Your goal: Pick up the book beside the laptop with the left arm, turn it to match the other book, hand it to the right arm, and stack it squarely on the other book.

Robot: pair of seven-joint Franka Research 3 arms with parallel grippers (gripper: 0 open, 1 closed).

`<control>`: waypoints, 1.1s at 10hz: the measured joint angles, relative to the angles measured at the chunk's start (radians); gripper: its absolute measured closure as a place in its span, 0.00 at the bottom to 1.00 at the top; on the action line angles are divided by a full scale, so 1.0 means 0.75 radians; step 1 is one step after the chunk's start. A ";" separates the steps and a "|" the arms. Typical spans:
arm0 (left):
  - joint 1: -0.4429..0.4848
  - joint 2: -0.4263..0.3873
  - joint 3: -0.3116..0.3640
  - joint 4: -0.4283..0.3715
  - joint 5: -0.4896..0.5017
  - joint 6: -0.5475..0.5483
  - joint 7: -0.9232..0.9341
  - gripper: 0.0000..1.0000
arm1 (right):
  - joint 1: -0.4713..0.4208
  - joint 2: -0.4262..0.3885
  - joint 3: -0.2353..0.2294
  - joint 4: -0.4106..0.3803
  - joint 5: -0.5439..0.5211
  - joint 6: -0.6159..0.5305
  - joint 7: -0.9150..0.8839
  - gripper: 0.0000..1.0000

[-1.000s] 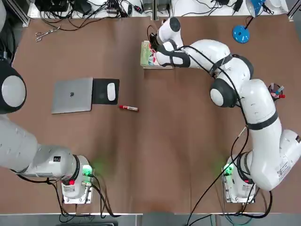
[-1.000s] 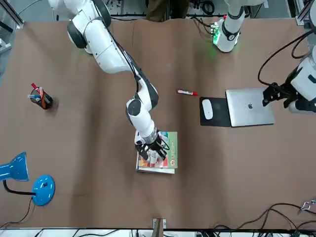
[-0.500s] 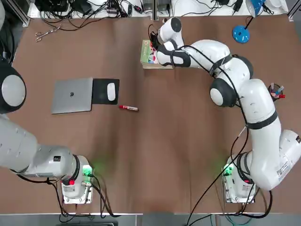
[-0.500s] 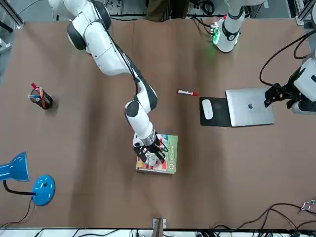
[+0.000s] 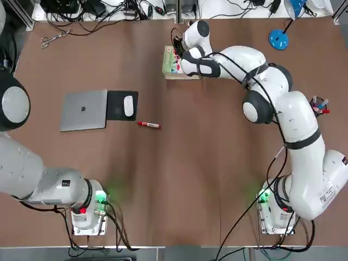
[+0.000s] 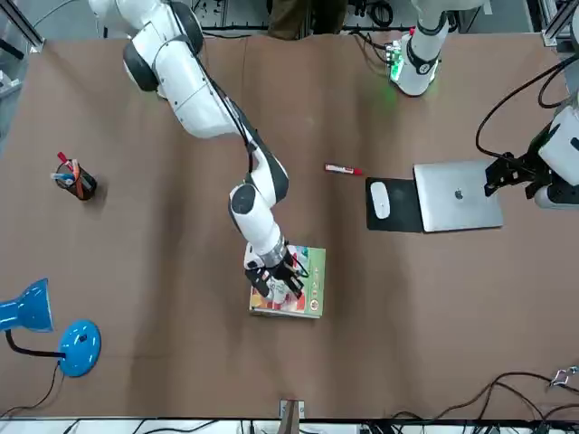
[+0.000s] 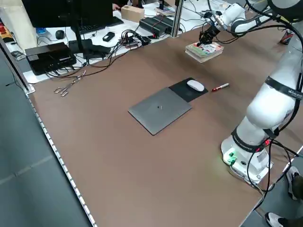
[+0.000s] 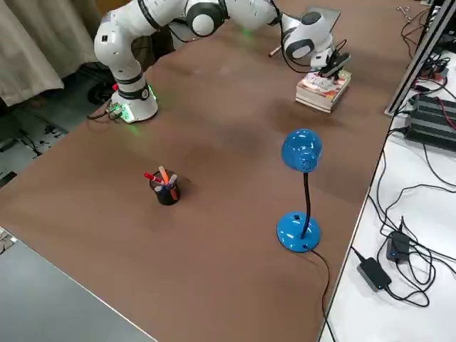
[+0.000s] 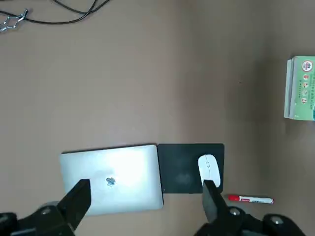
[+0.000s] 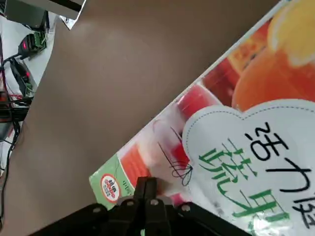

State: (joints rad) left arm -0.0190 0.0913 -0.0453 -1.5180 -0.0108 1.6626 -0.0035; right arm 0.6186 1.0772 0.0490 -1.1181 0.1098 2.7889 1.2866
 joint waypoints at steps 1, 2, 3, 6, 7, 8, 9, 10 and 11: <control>0.000 0.000 0.000 0.000 0.000 0.000 0.000 0.00 | 0.006 -0.002 0.002 0.017 0.000 0.002 0.000 0.98; 0.000 0.000 0.000 0.000 0.000 0.000 0.000 0.00 | 0.010 -0.014 0.004 0.037 0.000 -0.001 0.000 0.98; 0.000 0.000 0.000 0.000 0.000 0.000 0.001 0.00 | 0.009 -0.045 0.004 0.048 0.000 -0.047 0.000 0.98; 0.000 0.000 -0.002 0.001 0.000 0.000 0.001 0.00 | -0.079 -0.228 -0.005 0.067 0.001 -0.441 -0.182 0.93; 0.000 0.000 -0.001 0.001 0.000 0.000 0.001 0.00 | -0.144 -0.298 -0.004 0.069 0.002 -0.614 -0.269 0.87; 0.001 0.000 0.000 0.001 0.000 0.000 0.001 0.00 | -0.212 -0.363 -0.003 0.069 0.003 -0.781 -0.357 0.82; 0.001 0.001 -0.001 0.002 0.000 0.000 0.001 0.00 | -0.270 -0.424 -0.003 0.070 0.003 -0.929 -0.445 0.67; -0.002 0.001 -0.003 0.003 0.000 0.000 0.001 0.00 | -0.316 -0.479 -0.004 0.070 0.001 -1.053 -0.531 0.51; -0.005 0.000 -0.005 0.004 0.000 0.000 0.001 0.00 | -0.355 -0.531 -0.007 0.071 -0.022 -1.147 -0.651 0.37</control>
State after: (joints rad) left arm -0.0231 0.0915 -0.0491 -1.5148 -0.0108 1.6626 -0.0024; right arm 0.3521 0.6786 0.0440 -1.0652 0.0931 1.9283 0.7982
